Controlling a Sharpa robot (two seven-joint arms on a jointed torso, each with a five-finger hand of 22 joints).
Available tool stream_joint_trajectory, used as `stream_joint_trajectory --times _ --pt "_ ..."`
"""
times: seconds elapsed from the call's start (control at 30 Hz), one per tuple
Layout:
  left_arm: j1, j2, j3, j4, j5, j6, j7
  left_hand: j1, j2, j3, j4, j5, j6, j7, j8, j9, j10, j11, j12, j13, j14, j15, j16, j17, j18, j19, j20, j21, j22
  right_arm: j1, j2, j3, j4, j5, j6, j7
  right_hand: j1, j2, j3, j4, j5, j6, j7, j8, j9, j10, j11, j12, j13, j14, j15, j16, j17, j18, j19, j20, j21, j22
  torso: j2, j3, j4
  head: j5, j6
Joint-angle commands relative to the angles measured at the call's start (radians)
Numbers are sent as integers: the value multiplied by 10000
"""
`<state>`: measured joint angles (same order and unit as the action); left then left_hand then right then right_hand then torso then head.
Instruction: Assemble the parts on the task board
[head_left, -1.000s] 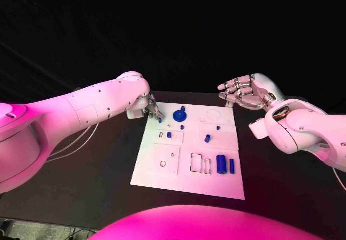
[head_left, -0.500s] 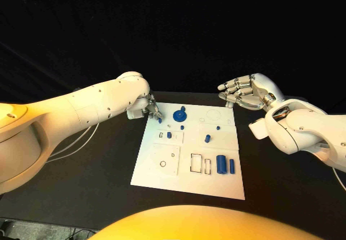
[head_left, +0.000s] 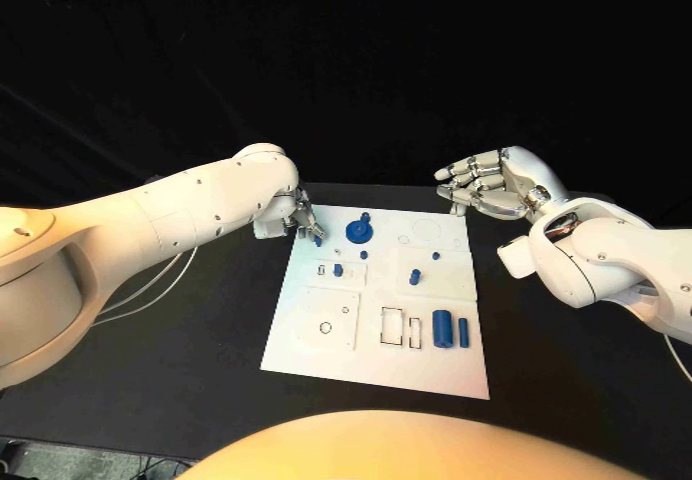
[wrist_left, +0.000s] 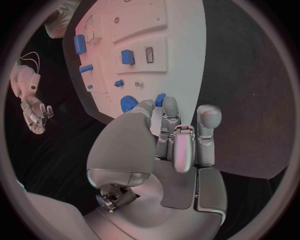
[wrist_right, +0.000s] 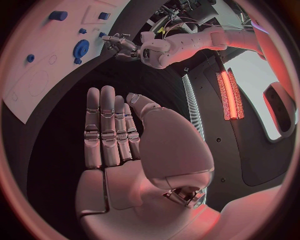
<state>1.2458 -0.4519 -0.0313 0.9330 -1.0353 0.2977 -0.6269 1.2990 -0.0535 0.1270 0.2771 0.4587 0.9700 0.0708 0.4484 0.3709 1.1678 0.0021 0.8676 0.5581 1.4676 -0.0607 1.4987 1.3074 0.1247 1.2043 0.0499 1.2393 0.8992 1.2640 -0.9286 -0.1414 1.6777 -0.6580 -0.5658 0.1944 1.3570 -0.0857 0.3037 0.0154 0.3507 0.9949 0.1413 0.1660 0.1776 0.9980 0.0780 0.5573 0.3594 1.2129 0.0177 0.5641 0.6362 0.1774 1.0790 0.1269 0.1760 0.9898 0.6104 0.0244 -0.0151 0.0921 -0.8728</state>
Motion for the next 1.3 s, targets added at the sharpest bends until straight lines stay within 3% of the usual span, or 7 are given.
stream_joint_trajectory --times 0.03,0.23,0.47,0.63,0.77,1.07,1.3 --pt "1 14 0 2 146 182 69 212 48 143 -31 53 57 -5 -32 -21 -23 -67 5 -32 646 -23 66 1188 54 67 5 35 14 -6 13 1 8 -22 107 101 -19 69 -22 -24 57 4 67 60 -10 55 -6 -29 -12 67 -13 -59 12 32 -23 25 -39 15 -7 5 9 4 2" --pt "1 6 0 28 282 120 89 1372 356 1416 -595 139 -61 47 -14 -28 -73 -67 -170 -210 663 -51 93 1239 44 85 -45 75 72 -6 19 1 6 -21 105 107 -20 79 -19 -27 65 6 66 63 -11 57 -7 -25 -26 77 -13 -77 24 32 -24 25 -38 19 -10 3 5 9 2" --pt "1 -102 1 144 500 -251 133 1151 -249 3769 -909 102 2 92 301 163 98 -31 -182 -369 682 10 118 1282 36 96 -7 193 203 -6 24 1 -9 -11 111 111 -20 79 -19 -27 65 6 66 63 -11 57 -7 -25 -26 77 -13 -77 24 32 -24 25 -38 19 -18 10 4 33 2" --pt "2 -338 2 446 821 -673 206 738 -566 4691 -1213 67 11 65 495 296 199 -46 -142 -424 698 -22 135 1317 29 125 -25 271 294 -6 0 0 -13 -7 110 102 -20 79 -19 -27 65 6 66 63 -11 57 -7 -25 -26 77 -13 -77 24 32 -24 25 -38 19 -33 10 29 35 2" --pt "7 -833 4 1209 1030 -1131 308 454 -883 5351 -1527 67 112 -4 631 372 402 -103 55 -225 703 -72 138 1327 2 202 -61 383 445 -7 -30 0 -32 7 103 90 -25 88 -17 -23 70 7 66 64 -12 58 -6 -24 -31 79 -12 -83 27 32 -24 26 -39 20 -77 -3 62 7 2" --pt "14 -1864 7 2846 1383 -1792 385 109 -1144 5871 -1854 46 262 -75 753 431 742 -182 422 232 735 -130 186 1429 -55 388 -112 585 774 -31 -53 -2 -57 50 108 85 -38 94 -20 -14 73 7 67 65 -12 58 -4 -23 -35 83 -11 -89 32 32 -25 27 -39 20 -166 -21 135 -35 2" --pt "-50 -2327 -25 3723 1466 -2348 581 -79 -1355 6060 -2060 30 438 -142 795 442 1055 -239 771 706 766 -181 241 1539 -106 552 -154 753 1059 -71 -66 -2 -60 73 111 85 -53 98 -23 -4 76 7 68 65 -13 59 -2 -22 -40 86 -9 -94 36 31 -25 29 -40 21 -179 -26 157 -7 2"
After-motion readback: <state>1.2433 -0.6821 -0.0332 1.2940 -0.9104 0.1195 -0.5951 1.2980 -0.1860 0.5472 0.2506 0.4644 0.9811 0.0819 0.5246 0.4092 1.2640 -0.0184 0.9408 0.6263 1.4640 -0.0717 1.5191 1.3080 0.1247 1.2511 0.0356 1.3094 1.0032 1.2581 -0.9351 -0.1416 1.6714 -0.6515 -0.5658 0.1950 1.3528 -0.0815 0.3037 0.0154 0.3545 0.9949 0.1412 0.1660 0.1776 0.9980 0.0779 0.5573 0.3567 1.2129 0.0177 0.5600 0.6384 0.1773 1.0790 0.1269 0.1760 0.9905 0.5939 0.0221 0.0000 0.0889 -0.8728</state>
